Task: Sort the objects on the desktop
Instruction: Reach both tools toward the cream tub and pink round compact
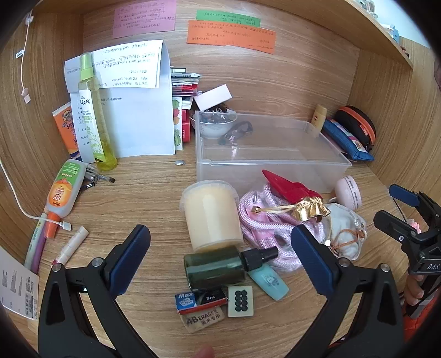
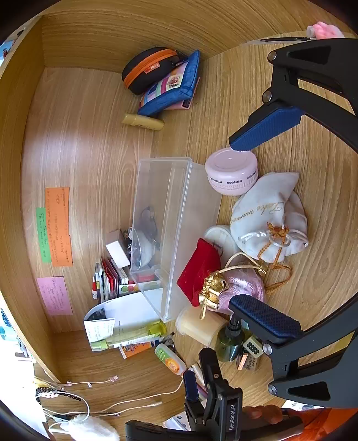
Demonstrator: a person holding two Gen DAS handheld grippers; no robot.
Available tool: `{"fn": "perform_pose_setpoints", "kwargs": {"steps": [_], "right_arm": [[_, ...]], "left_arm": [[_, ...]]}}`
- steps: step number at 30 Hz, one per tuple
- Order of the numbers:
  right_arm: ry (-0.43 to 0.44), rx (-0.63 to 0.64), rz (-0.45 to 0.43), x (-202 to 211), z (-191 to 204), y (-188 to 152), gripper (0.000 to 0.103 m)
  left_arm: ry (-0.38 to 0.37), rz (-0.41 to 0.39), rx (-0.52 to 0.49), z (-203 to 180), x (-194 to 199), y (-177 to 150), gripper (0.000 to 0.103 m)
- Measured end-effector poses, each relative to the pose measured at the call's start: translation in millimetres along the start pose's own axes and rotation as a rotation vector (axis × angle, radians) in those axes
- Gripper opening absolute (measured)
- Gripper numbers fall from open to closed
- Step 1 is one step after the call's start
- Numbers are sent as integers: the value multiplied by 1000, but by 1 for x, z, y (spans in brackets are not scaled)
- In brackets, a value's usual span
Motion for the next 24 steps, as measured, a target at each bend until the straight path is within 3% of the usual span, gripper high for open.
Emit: {"fn": "perform_pose_setpoints", "kwargs": {"steps": [7,12,16,24], "right_arm": [[-12,-21,6,0,-11,-3,103],[-32,-4,20,-4,-23,0,103],[-45,25,46,-14,-35,1,103],[-19,10,158,-55,-62,-5,103]], "left_arm": [[-67,20,57,8,-11,7,103],[-14,68,60,15,-25,17,103],[-15,157,30,15,-38,24,103],[-3,215,17,9,-55,28,103]]}}
Point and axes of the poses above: each gripper's, at about its wrist camera, not at the fingertips, and x roughly against the way its jaws point, z to its left, y to its top, the point moved 1 cm from there along -x, roughly the way its jaws point, and after that the axes turned 12 degrees about x, right-handed, at the moved point
